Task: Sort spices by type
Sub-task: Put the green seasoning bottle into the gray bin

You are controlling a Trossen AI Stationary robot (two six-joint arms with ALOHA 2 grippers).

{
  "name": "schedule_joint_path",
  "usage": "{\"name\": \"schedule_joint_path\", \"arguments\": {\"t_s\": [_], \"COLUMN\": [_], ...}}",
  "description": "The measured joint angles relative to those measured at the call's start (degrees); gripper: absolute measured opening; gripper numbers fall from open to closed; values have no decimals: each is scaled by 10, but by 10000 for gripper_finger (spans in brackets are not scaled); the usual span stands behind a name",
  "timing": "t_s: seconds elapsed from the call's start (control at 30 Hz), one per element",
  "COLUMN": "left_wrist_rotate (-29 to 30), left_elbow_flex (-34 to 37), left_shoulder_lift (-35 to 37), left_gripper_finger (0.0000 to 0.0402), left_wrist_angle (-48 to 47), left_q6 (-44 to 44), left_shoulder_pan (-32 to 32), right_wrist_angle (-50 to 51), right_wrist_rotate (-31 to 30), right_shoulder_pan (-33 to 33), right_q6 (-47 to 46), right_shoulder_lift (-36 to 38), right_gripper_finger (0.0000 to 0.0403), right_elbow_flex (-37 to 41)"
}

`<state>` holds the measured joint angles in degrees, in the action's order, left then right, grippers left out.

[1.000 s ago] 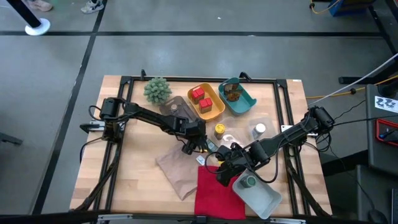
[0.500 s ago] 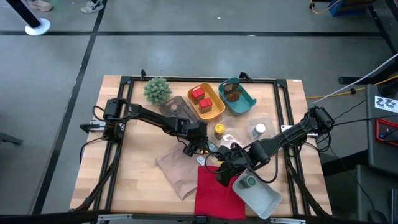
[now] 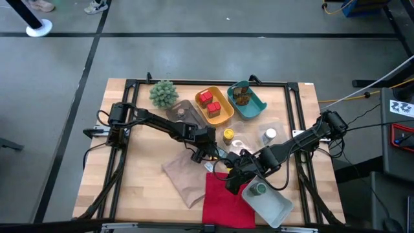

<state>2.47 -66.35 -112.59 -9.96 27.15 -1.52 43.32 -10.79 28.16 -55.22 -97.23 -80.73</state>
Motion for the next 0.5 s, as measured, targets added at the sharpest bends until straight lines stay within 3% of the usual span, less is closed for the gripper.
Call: {"name": "schedule_joint_path", "arguments": {"t_s": [0.5], "left_wrist_rotate": [2], "left_elbow_flex": [0], "left_shoulder_lift": [85], "left_gripper_finger": [194], "left_wrist_angle": [-76], "left_q6": [-30], "left_shoulder_pan": [-27], "right_wrist_angle": [1], "right_wrist_rotate": [-2], "right_shoulder_pan": [0], "right_q6": [0], "right_shoulder_lift": [0], "right_gripper_finger": [259], "right_elbow_flex": [0]}}
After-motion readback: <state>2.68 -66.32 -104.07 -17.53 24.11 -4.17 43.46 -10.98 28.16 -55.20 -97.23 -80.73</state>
